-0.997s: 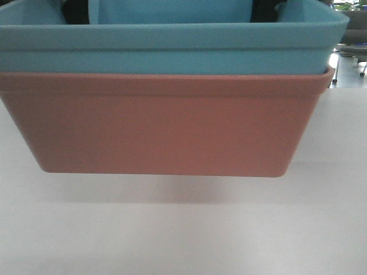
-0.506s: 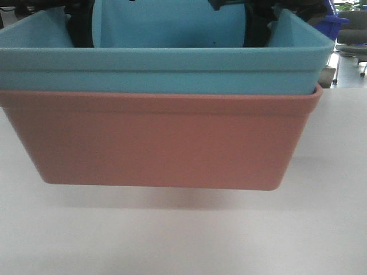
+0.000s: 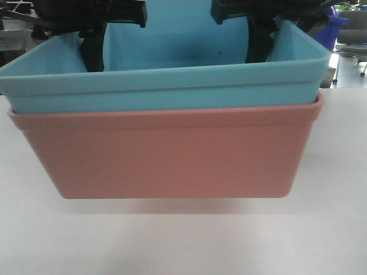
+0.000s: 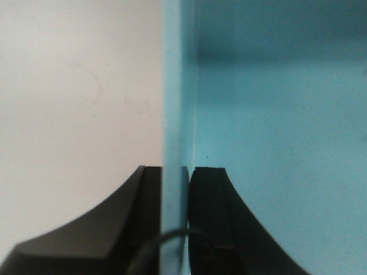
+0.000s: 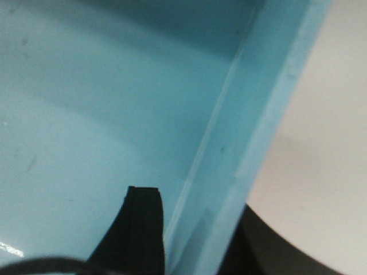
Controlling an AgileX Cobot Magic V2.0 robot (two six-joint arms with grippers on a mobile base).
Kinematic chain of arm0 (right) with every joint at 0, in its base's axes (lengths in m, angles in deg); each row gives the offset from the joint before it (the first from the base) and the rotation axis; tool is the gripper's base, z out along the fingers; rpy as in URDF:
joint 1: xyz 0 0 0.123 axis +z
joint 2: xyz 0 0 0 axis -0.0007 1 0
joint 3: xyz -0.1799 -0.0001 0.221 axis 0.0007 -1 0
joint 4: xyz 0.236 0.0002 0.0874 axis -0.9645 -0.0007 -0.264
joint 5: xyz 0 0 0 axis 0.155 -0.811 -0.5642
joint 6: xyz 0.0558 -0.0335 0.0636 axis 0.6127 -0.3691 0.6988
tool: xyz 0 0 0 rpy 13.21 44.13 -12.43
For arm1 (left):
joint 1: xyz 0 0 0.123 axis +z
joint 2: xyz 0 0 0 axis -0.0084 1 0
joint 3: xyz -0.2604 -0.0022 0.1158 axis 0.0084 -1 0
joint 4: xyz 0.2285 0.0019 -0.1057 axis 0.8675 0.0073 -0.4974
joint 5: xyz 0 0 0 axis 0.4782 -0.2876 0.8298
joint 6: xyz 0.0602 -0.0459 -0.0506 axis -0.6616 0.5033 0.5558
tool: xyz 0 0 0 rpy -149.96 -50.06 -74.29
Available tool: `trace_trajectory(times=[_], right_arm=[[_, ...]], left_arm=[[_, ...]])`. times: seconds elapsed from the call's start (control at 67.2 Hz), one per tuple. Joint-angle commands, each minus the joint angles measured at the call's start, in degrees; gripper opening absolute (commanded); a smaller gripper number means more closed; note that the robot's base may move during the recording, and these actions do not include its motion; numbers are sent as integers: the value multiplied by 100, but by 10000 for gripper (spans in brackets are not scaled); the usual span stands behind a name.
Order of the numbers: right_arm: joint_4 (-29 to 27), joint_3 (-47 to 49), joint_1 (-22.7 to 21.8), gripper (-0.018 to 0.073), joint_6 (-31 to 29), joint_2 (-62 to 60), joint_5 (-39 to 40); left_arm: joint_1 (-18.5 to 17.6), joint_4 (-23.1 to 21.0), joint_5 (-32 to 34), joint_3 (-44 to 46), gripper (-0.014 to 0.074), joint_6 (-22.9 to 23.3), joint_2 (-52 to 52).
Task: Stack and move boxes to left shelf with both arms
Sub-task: 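Hold the stacked bins raised in both grippers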
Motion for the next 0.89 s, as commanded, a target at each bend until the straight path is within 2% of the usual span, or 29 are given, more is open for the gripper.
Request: trace_trajectory(times=[0.0,0.149,0.878], right_arm=[[-898,270,261,55,1,-241,1540],[-898,270,261,55,1,-241,1540],[-892,270,261,55,1,-241,1543]], left_arm=[[-235,-552,1725,292,-3,55,-271],[-235,-334,1749,292,-3,55,-271],[-235,-334,1764,292,-3,55,-271]])
